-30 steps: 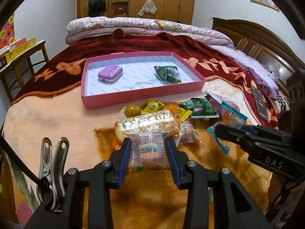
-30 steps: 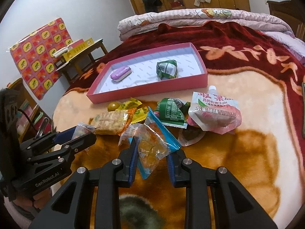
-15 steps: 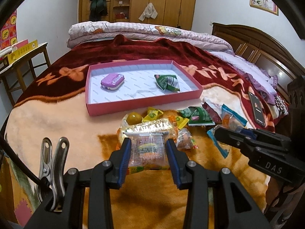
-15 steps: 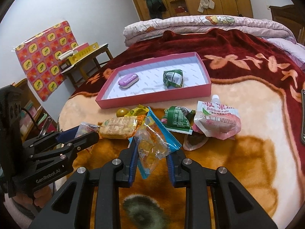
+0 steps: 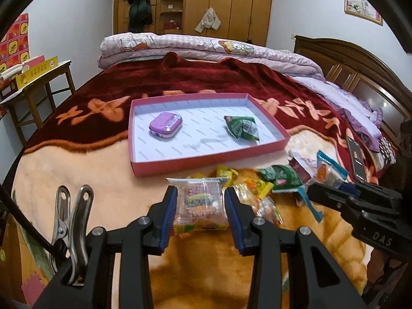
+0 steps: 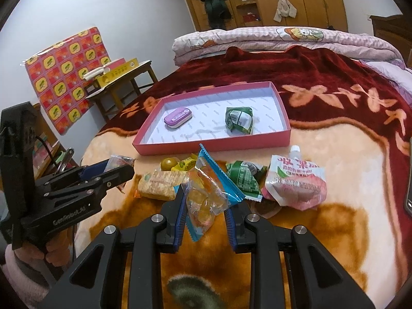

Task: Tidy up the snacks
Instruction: 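Lift the candy bag with the left gripper while the right gripper lifts the gummy bag, then carry both bags over the pink tray while the right gripper opens to drop the gummy bag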

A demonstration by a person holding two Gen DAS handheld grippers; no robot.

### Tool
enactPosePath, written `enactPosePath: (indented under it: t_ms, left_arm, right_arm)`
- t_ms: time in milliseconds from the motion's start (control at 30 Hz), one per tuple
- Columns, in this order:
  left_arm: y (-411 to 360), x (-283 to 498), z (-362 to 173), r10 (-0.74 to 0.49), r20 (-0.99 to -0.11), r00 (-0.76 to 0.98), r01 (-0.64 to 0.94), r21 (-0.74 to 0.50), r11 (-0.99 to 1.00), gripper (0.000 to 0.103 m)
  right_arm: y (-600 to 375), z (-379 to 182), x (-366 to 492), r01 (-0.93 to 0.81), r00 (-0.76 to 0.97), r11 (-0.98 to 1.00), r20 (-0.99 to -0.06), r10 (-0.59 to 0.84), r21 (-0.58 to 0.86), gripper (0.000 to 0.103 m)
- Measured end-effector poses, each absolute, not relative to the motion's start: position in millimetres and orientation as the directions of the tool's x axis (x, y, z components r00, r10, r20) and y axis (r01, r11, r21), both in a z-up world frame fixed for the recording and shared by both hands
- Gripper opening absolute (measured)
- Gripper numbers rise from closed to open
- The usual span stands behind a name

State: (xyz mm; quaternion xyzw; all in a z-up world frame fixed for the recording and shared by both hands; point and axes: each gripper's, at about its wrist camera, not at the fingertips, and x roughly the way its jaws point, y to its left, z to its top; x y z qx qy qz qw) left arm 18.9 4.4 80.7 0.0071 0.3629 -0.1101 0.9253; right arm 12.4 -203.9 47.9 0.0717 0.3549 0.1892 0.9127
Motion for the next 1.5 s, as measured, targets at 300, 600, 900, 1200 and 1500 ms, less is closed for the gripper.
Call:
enactPosePath:
  t_ms: [300, 600, 900, 1200, 1500]
  left_arm:
    - [8.0, 49.2, 85.0, -0.178, -0.672, 0.719, 0.18, -0.068, 0.981, 0.04]
    - [9.4, 82.0, 86.4, -0.151, -0.668, 0.728, 0.154, -0.055, 0.987, 0.04]
    - [8.6, 107.6, 80.6, -0.122, -0.671, 0.731, 0.129, -0.04, 0.991, 0.04]
    - [9.8, 128.4, 68.0, -0.111, -0.694, 0.711, 0.114, -0.042, 0.993, 0.04]
    - [9.9, 147.0, 53.1, -0.103, -0.723, 0.683, 0.103, -0.045, 0.994, 0.04]
  right_arm:
    - [-207.5, 50.9, 38.3, -0.287, 0.678, 0.922, -0.626, 0.387, 0.259, 0.028]
    - [-210.7, 58.3, 65.9, -0.274, 0.694, 0.936, -0.629, 0.35, 0.219, 0.028]
    - [-218.1, 58.6, 97.7, -0.245, 0.701, 0.952, -0.645, 0.306, 0.185, 0.028]
    - [-219.0, 48.7, 120.4, -0.222, 0.688, 0.961, -0.671, 0.276, 0.167, 0.028]
    - [-220.6, 38.0, 137.3, -0.2, 0.678, 0.968, -0.692, 0.249, 0.153, 0.028]
